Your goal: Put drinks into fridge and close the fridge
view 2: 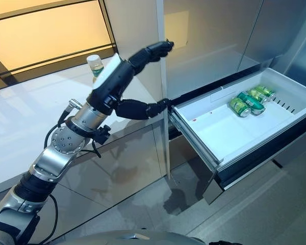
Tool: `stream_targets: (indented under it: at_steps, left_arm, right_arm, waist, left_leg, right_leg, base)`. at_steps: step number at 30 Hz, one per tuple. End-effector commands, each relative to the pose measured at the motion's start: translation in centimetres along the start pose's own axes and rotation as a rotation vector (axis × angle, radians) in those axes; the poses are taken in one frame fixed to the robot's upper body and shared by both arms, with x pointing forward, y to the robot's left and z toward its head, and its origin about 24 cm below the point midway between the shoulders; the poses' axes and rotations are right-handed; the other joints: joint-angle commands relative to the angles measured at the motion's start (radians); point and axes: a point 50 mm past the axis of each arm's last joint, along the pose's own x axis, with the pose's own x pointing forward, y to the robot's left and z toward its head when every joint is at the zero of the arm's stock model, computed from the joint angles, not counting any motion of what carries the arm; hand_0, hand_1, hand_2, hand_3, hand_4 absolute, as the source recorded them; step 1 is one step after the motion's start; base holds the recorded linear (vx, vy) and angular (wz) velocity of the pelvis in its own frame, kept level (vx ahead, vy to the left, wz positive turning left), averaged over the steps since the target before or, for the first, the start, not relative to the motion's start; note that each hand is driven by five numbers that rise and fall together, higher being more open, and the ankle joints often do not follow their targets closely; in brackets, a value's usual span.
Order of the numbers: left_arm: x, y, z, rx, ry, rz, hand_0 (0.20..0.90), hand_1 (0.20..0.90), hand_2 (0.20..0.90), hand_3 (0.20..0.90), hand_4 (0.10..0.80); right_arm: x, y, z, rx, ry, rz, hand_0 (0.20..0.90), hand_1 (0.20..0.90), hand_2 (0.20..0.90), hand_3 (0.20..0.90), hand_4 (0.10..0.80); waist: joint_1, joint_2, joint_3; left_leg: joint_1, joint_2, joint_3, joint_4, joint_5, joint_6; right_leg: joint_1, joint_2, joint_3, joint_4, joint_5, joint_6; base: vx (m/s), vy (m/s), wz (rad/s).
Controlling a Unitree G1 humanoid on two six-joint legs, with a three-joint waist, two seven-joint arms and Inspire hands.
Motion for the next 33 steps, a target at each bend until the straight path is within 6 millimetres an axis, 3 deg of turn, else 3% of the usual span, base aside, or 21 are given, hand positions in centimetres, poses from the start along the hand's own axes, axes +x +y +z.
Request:
stream_targets:
  at_steps: [1,5,12,23,33]
  left_arm:
    - [1.6,5.7,2.8,0.171,-0.195,0.3,0.9,0.9,0.9,0.9,0.8]
    - [0.1,7.6,1.2,0.238,-0.088,0.451,0.9,0.9,0.9,0.9,0.8]
    - [-2.1,9.1,-1.8,0.255,0.114,0.578,0.9,0.9,0.9,0.9,0.8]
    - [-3.9,9.0,-5.9,0.122,0.385,0.614,0.9,0.9,0.9,0.9,0.8]
    - [-4.8,9.6,-7.7,0.078,0.504,0.686,0.9,0.9,0.9,0.9,0.8]
  right_arm:
    - [0.3,2.6,0.8,0.048,-0.033,0.077,0.9,0.9,0.9,0.9,0.8]
    - [0.3,2.7,0.5,0.056,-0.028,0.078,0.9,0.9,0.9,0.9,0.8]
    - [0.2,2.5,0.6,0.06,-0.022,0.077,0.9,0.9,0.9,0.9,0.8]
    - [0.2,2.1,0.9,0.063,-0.014,0.075,0.9,0.9,0.9,0.9,0.8]
    - [0.2,1.9,1.1,0.057,-0.009,0.073,0.9,0.9,0.9,0.9,0.8]
  waist:
    - [0.02,-0.029,-0.027]
    - [0.025,-0.028,-0.031]
    - [0.029,-0.025,-0.032]
    - [0.026,-0.02,-0.033]
    - [0.018,-0.016,-0.034]
  left_leg:
    - [0.01,-0.045,-0.044,0.002,-0.115,0.037]
    - [0.01,-0.045,-0.049,0.002,-0.114,0.036]
    - [0.015,-0.045,-0.053,0.002,-0.113,0.034]
    - [0.023,-0.043,-0.052,0.003,-0.114,0.033]
    - [0.025,-0.042,-0.044,0.003,-0.114,0.031]
  right_leg:
    - [-0.057,-0.032,0.055,0.019,0.023,0.098]
    - [-0.056,-0.032,0.054,0.02,0.02,0.095]
    - [-0.05,-0.031,0.052,0.021,0.018,0.094]
    - [-0.046,-0.031,0.054,0.023,0.016,0.095]
    - [-0.046,-0.031,0.054,0.021,0.017,0.097]
  base:
    - [0.0,0.0,0.0]
    - [0.0,0.0,0.0]
    - [0.0,0.0,0.0]
    - [0.0,0.0,0.0]
    - [0.0,0.0,0.0]
